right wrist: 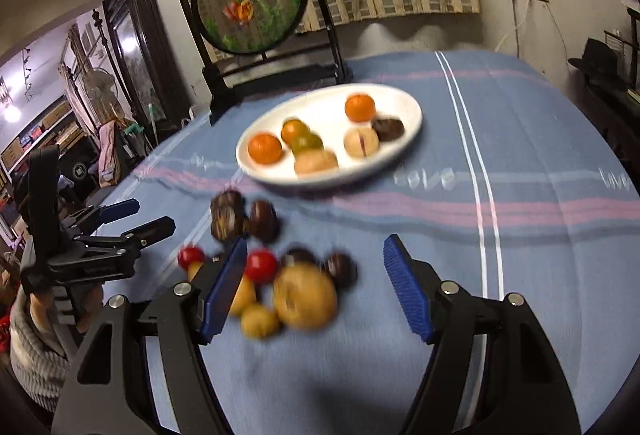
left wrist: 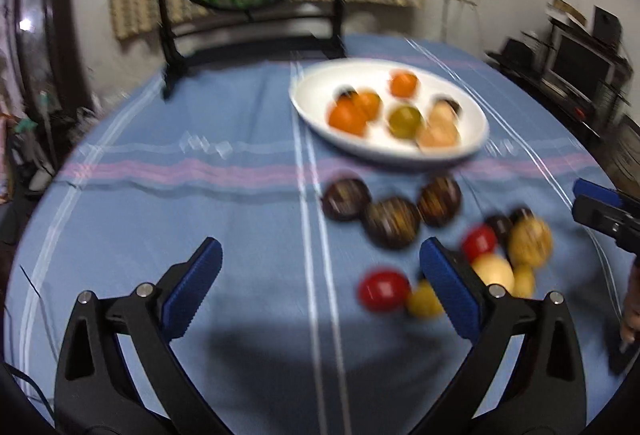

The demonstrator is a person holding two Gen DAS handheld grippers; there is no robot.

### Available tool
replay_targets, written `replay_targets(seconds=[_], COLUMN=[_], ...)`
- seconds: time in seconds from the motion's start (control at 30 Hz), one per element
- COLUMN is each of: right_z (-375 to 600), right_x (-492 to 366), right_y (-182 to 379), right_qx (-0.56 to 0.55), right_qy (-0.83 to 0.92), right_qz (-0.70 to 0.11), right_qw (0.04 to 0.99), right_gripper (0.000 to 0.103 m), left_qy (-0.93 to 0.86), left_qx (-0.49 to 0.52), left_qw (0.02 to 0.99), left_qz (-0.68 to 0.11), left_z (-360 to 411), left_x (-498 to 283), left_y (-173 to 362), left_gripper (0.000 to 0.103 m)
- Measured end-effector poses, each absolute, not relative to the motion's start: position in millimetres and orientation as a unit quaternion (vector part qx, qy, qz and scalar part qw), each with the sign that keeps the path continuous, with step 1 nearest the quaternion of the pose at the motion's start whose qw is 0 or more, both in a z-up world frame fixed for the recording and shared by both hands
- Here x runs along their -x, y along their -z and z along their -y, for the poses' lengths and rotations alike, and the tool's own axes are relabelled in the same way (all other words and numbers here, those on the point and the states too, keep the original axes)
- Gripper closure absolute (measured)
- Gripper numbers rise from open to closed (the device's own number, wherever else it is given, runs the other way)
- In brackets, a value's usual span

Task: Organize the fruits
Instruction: 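Grasp a red round fruit with the left tool while the right tool grasps a large tan fruit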

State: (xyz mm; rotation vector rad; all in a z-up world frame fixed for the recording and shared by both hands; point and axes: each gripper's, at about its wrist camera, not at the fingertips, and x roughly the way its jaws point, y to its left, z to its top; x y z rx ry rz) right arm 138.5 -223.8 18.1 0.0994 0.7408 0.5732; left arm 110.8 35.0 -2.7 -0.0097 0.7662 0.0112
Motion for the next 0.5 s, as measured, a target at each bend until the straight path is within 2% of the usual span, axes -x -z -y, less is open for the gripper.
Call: replay_targets(seconds=[0.1,0.2,0.27,0.33,0.5], right_z=[219,210,210,212,213], right_x=[-122,-116,-115,-117,-118], right_y=[-13,-13,-12,-11,-9], right_qx=[-0.035,-0.011,-0.013,-0.019,-0.020], right_qy=[-0.293,-0.297,-0.298,-0.295,-0.295], right_qz=[-0.359,-0.352,-0.350,-0.353,-0.358], right_qw=[0.886,0.888,0.888,0.888,0.886], right_gripper=[0.032,0.032,0.032,0.032,0.032], left_qy=[-0.011,-0.011,-0.009,0.009,0.029], left_qx=[-0.022,-0.029,-0.033,-0.027,-0.043], left_qw=[0.925,0.923,0.920,0.921,0.918], left_qz=[-0.378,-0.384,-0.390,-0.390,-0.393], left_z=[-26,-23,-21,-22,-13], left_x=[-107,-113,-116,-120,-119], left_y=[10,15,17,19,21], left_gripper=[0.002,0.007,0.026,0.032,0.034])
